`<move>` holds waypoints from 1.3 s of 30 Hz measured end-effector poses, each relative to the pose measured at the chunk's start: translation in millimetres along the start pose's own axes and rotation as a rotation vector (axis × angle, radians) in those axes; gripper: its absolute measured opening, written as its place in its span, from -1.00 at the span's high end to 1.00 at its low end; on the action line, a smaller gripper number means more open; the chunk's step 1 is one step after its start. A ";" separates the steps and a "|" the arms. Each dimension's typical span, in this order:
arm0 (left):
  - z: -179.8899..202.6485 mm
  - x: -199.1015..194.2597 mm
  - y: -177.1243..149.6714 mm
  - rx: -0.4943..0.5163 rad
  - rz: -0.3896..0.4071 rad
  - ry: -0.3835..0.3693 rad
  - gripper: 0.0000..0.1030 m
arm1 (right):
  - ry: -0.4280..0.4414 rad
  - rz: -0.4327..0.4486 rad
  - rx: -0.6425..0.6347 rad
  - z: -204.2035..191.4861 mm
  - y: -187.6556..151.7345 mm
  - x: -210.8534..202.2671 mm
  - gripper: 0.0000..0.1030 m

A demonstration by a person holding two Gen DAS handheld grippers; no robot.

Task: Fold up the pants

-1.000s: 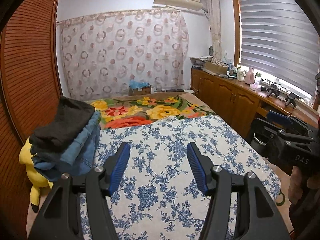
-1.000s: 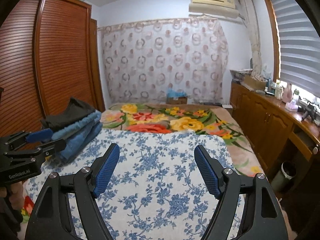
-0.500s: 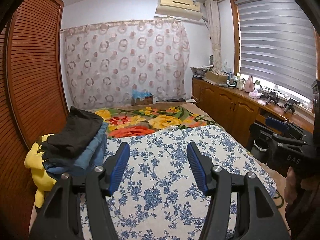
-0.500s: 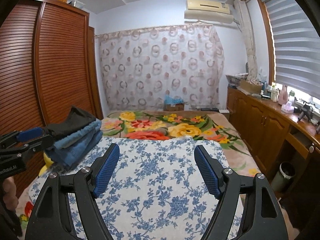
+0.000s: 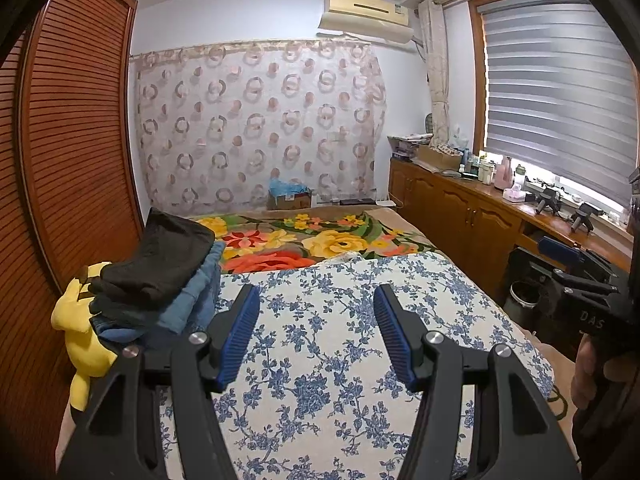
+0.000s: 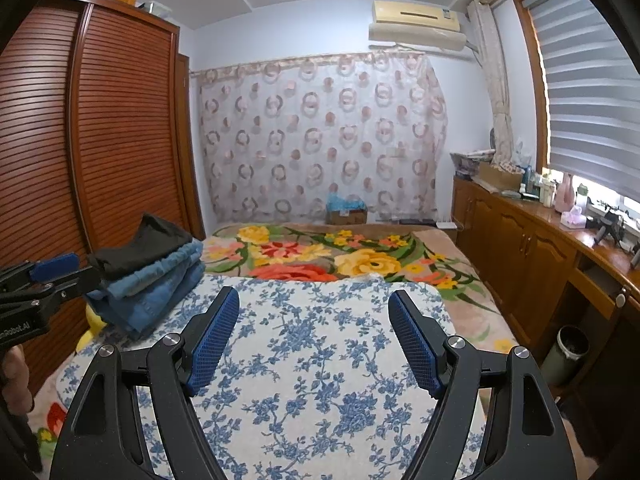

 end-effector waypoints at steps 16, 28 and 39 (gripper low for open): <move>-0.7 -0.2 0.5 0.000 -0.001 -0.001 -0.14 | 0.002 -0.001 0.002 -1.4 -0.6 -0.6 -0.53; -1.9 -0.4 0.3 0.000 0.000 0.002 -0.14 | 0.005 -0.002 0.001 -2.6 -0.9 -0.6 -0.53; -2.4 -0.5 0.2 0.001 -0.001 0.001 -0.14 | 0.006 -0.002 0.001 -4.9 -1.0 -0.7 -0.53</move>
Point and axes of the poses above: each gripper's, at about its wrist camera, not at the fingertips, and x roughly the way its jaws point, z to its right, y to its top, the point moved 6 cm from there along x, roughly the way its jaws point, and after that the axes turned 10 degrees about -y, right-handed, at the moved point
